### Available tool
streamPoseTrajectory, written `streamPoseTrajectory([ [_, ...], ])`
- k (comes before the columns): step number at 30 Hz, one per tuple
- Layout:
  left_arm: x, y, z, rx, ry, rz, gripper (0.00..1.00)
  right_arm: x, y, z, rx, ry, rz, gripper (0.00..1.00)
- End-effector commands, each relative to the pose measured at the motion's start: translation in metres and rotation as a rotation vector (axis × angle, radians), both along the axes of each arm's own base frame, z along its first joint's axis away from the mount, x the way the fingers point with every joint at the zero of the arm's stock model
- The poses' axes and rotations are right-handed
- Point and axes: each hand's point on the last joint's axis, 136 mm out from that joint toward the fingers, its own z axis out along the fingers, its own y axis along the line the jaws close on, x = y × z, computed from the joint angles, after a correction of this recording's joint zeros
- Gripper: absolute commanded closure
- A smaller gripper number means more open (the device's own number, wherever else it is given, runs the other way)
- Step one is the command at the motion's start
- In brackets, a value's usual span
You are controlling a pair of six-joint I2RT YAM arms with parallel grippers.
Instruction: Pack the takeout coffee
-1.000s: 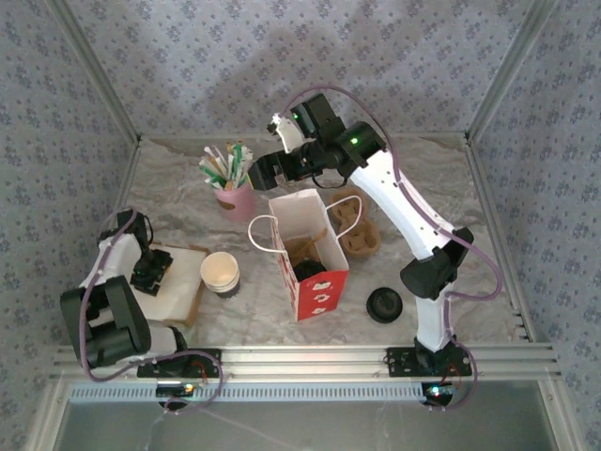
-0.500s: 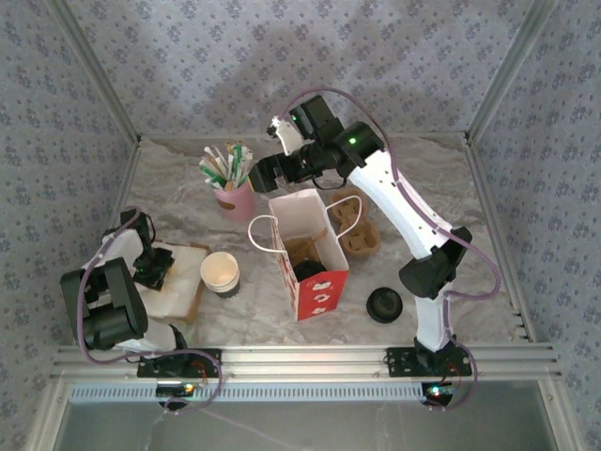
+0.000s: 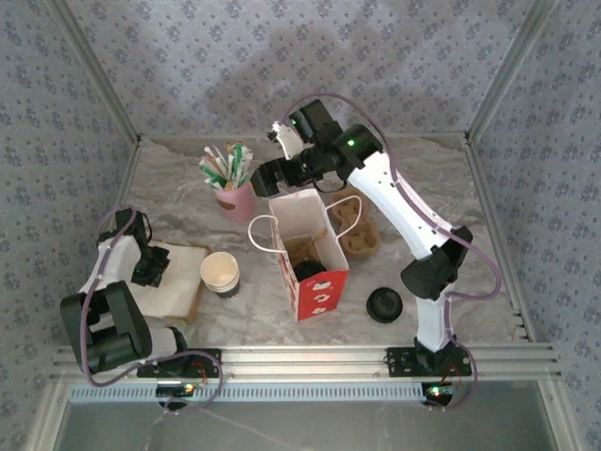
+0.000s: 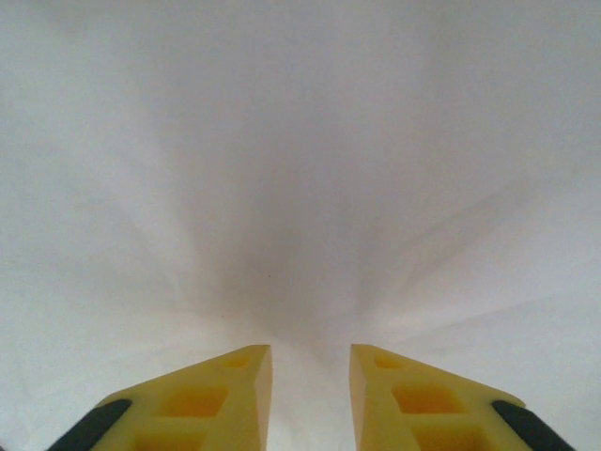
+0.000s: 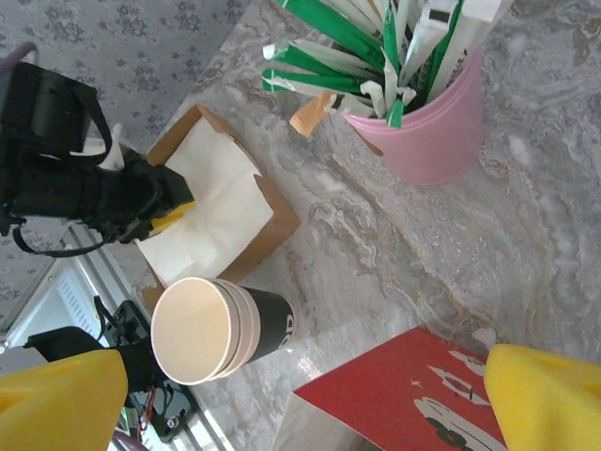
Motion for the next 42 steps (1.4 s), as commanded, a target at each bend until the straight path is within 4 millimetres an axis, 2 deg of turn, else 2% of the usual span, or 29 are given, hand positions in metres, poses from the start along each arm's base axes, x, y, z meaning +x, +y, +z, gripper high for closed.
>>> streamPoseTrajectory([
  [1, -0.004, 0.004, 0.010, 0.021, 0.006, 0.004, 0.74, -0.004, -0.008, 0.018, 0.025, -0.047, 0.009, 0.00],
  [2, -0.005, 0.004, 0.010, 0.023, 0.011, 0.004, 0.72, -0.004, -0.008, 0.018, 0.027, -0.049, 0.011, 0.00],
  [5, -0.007, 0.002, 0.003, 0.010, 0.025, 0.005, 0.52, -0.004, -0.009, 0.017, 0.028, -0.043, 0.011, 0.00],
  [6, -0.007, 0.001, 0.001, 0.000, 0.028, 0.005, 0.49, -0.005, -0.009, 0.016, 0.029, -0.043, 0.011, 0.00],
  [12, 0.002, -0.006, -0.015, -0.052, 0.015, 0.004, 0.49, -0.004, -0.011, 0.016, 0.032, -0.044, 0.011, 0.00],
  [15, 0.006, -0.009, -0.022, -0.080, 0.023, -0.002, 0.51, -0.003, -0.011, 0.015, 0.034, -0.042, 0.010, 0.00],
  [18, 0.006, -0.011, -0.028, -0.095, 0.033, -0.002, 0.58, -0.003, -0.012, 0.014, 0.037, -0.038, 0.009, 0.00],
  [25, 0.005, -0.010, -0.026, -0.086, 0.034, -0.005, 0.81, -0.003, -0.014, 0.012, 0.038, -0.035, 0.009, 0.00],
  [39, 0.002, -0.004, 0.001, -0.038, 0.003, -0.003, 0.81, -0.003, -0.013, 0.010, 0.046, -0.029, 0.014, 0.00],
  [42, 0.001, -0.004, 0.005, -0.030, -0.006, -0.004, 0.89, -0.004, -0.013, 0.010, 0.045, -0.027, 0.015, 0.00],
])
